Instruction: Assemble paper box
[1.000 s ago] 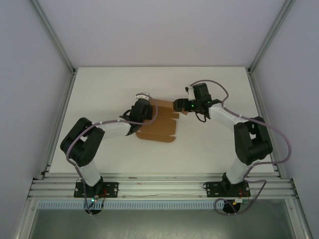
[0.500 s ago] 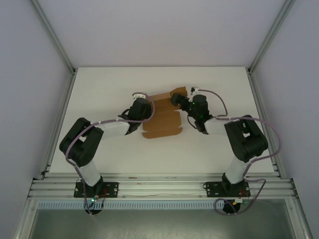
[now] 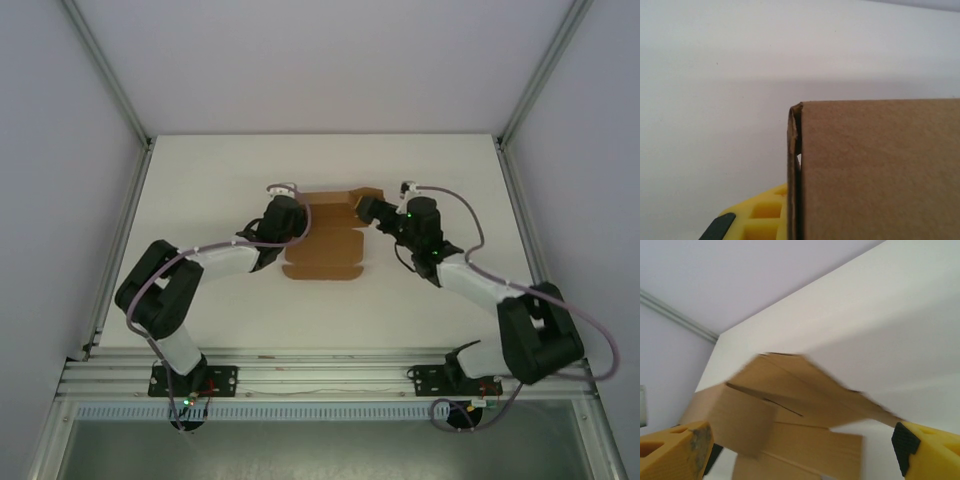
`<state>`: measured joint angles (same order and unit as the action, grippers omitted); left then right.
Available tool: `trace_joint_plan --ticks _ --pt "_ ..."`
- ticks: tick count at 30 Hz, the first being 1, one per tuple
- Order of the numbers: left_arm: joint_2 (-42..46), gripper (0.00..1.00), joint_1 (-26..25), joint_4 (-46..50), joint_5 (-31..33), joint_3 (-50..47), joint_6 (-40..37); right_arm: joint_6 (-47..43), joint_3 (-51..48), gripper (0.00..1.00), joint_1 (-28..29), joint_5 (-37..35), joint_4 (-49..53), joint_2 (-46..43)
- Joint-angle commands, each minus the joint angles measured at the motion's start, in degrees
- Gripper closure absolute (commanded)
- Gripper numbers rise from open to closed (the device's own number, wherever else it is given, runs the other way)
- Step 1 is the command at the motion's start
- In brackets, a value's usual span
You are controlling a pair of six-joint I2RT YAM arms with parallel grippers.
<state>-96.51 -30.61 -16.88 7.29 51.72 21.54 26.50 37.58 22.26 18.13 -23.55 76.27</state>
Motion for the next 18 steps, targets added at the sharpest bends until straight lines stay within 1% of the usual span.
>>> trace_joint_plan --ticks 1,4,7,11,15,16,18 --pt "3.0 1.0 0.8 1.0 -0.3 0.9 1.7 -0.9 -2.7 0.06 -1.7 -6.5 11.0 -4.5" --pt "3.9 1.0 1.2 1.4 -0.8 0.7 1.7 -1.5 -4.0 0.05 -2.9 -7.2 13.6 -4.9" --pt "4.6 1.0 1.2 1.4 -1.4 0.6 1.4 -1.6 -3.6 0.06 -3.2 -7.8 12.9 -2.0" --pt "5.0 1.0 1.2 1.4 -2.3 0.4 1.4 -1.2 -1.2 0.07 -3.8 -7.3 8.9 4.2" --pt "5.0 1.0 1.2 1.0 -2.3 0.0 1.3 -1.8 1.6 0.08 -3.9 -7.9 3.9 8.2" --pt "5.0 1.0 1.2 1.1 -2.1 0.0 1.5 -2.3 2.7 0.08 -3.9 -6.5 3.6 8.9" --pt "4.7 1.0 1.2 1.3 -1.9 0.1 1.5 -3.4 4.7 0.09 -3.8 -0.6 3.5 9.7"
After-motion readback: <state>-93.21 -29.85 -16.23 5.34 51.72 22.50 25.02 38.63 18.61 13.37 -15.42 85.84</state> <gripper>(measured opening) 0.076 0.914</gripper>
